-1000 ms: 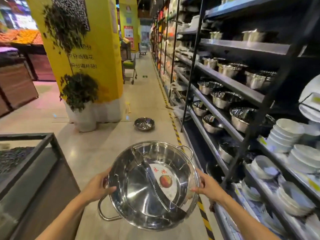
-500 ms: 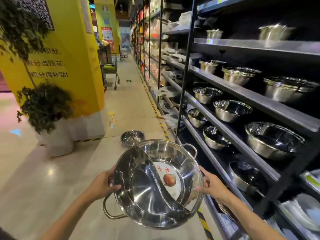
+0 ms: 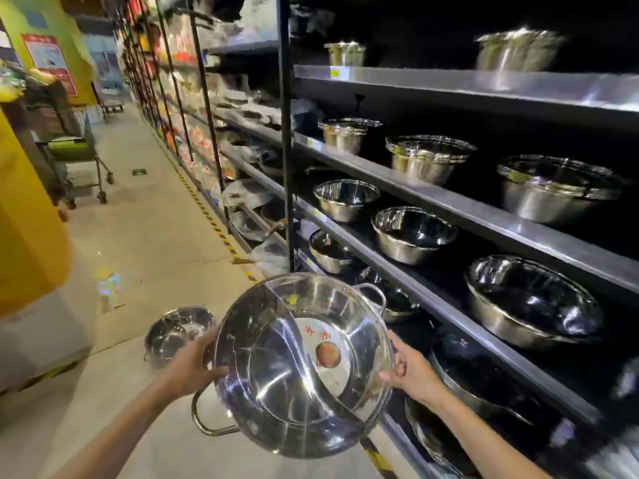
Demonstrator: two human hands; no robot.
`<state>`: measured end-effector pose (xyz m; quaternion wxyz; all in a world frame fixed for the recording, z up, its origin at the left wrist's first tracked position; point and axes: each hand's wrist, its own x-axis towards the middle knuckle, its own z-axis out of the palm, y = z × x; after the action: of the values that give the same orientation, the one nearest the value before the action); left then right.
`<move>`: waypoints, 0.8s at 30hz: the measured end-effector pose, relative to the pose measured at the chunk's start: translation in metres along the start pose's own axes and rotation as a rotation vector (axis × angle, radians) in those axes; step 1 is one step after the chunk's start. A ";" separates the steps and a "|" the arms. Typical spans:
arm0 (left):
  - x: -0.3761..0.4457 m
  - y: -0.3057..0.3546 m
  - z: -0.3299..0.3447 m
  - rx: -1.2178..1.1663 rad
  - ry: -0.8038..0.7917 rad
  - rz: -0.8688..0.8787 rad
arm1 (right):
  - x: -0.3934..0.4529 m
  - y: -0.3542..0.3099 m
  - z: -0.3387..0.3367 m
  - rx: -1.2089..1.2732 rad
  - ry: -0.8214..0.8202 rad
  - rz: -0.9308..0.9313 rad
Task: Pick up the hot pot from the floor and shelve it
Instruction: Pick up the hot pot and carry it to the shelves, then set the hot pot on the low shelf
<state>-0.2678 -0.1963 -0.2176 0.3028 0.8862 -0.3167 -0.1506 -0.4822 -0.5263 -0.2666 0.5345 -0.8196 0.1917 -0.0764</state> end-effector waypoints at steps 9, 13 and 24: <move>0.208 -0.028 -0.005 0.081 -0.212 0.358 | 0.046 0.021 0.026 0.141 0.342 0.255; 0.270 -0.014 -0.023 0.063 -0.435 0.481 | 0.055 0.010 0.052 0.244 0.509 0.289; 0.362 0.011 0.005 0.079 -0.666 0.615 | 0.062 -0.002 0.068 0.092 0.771 0.488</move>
<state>-0.0025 -0.4415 -0.2421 0.1813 0.6651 -0.6507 -0.3182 -0.4022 -0.4925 -0.2981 0.4624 -0.6376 0.5604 -0.2561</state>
